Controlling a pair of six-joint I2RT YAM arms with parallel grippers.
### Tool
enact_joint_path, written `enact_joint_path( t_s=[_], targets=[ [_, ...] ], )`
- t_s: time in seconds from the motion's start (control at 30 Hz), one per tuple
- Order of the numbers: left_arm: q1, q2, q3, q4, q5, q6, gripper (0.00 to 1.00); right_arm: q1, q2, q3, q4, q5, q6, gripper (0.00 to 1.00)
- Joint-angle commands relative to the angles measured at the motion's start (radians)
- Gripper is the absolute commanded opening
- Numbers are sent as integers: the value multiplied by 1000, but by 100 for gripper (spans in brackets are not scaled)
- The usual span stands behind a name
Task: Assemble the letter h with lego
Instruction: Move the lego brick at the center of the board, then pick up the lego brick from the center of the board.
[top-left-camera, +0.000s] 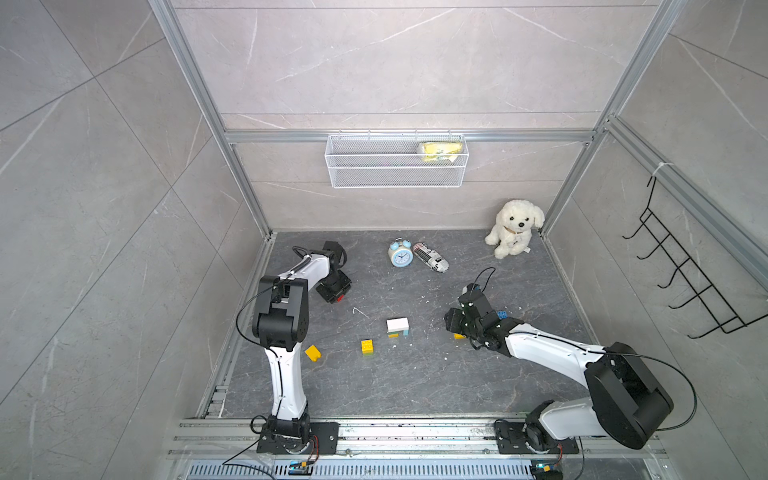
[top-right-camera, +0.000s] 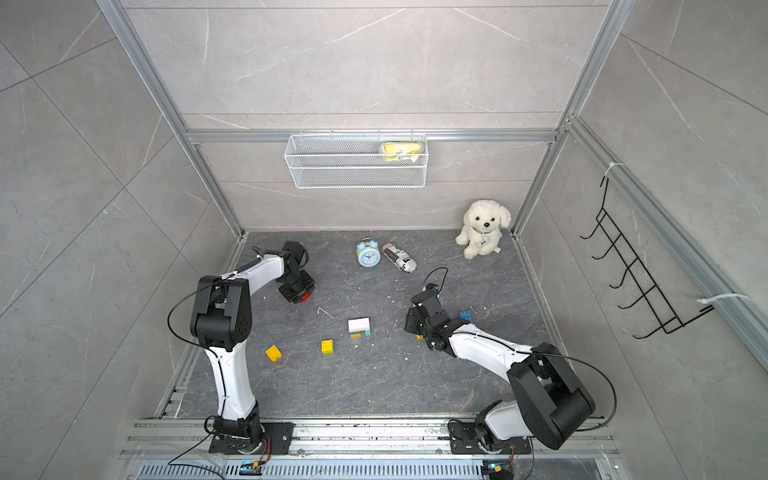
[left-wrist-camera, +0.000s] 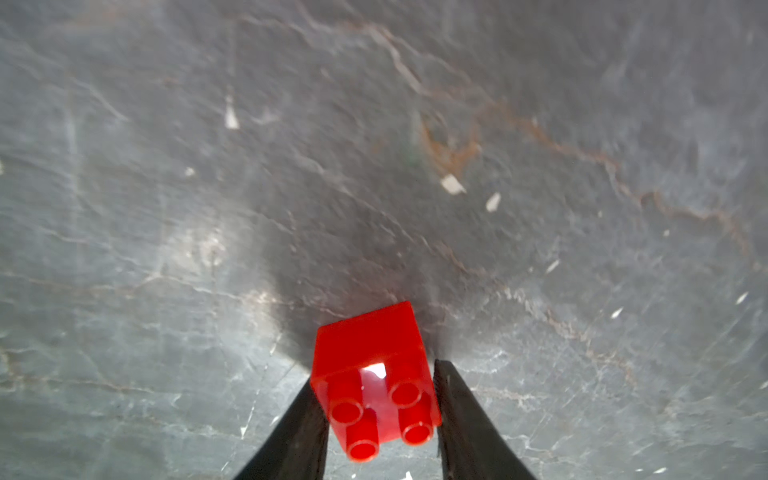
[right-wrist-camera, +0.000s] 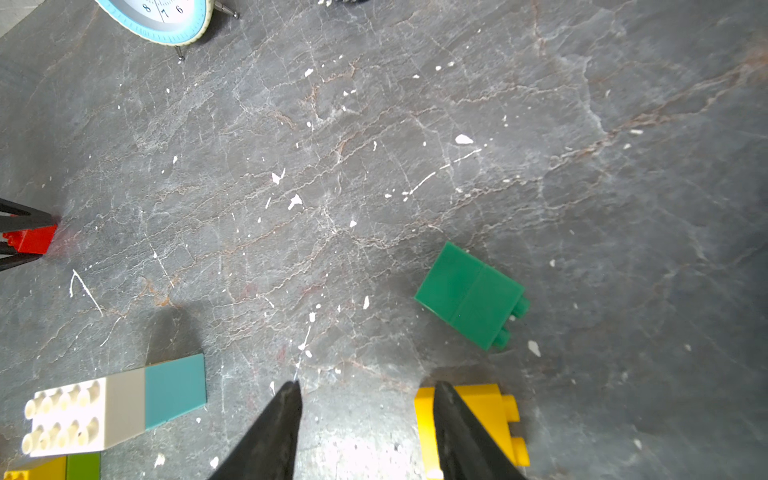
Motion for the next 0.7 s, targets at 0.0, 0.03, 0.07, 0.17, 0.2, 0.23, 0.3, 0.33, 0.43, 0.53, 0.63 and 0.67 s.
enact_joint_path(
  t_s=[0.0, 0.03, 0.07, 0.17, 0.2, 0.23, 0.3, 0.33, 0.43, 0.53, 0.63, 0.67],
  targets=[
    [-33, 19, 18, -57, -14, 92, 32, -4, -23, 21, -28, 24, -18, 54],
    [-46, 11, 7, -60, -21, 114, 28, -5, -24, 22, -28, 26, -18, 54],
    [-63, -4, -11, -60, -27, 135, 27, -4, -24, 21, -28, 25, -18, 54],
    [-112, -58, -84, -61, -72, 166, 25, -4, -26, 21, -28, 25, -18, 54],
    [-125, -85, -123, -51, -75, 168, 24, -5, -26, 20, -28, 26, -18, 54],
    [-134, -115, -169, -35, -76, 170, 24, -5, -26, 20, -28, 28, -18, 54],
    [-144, -168, -263, 1, -65, 169, 24, -4, -24, 20, -28, 26, -17, 54],
    [-146, -197, -309, 23, -55, 167, 24, -5, -24, 19, -26, 24, -17, 54],
    [-151, -258, -423, 72, -27, 166, 36, -4, -23, 19, -25, 25, -16, 54],
    [-151, -313, -478, 87, -37, 163, 60, -4, -15, 21, -25, 25, -16, 54],
    [-151, -347, -470, 68, -46, 166, 69, -4, -8, 22, -22, 22, -15, 54],
    [-151, -351, -463, 64, -44, 168, 69, -4, -6, 22, -21, 21, -15, 54]
  ],
)
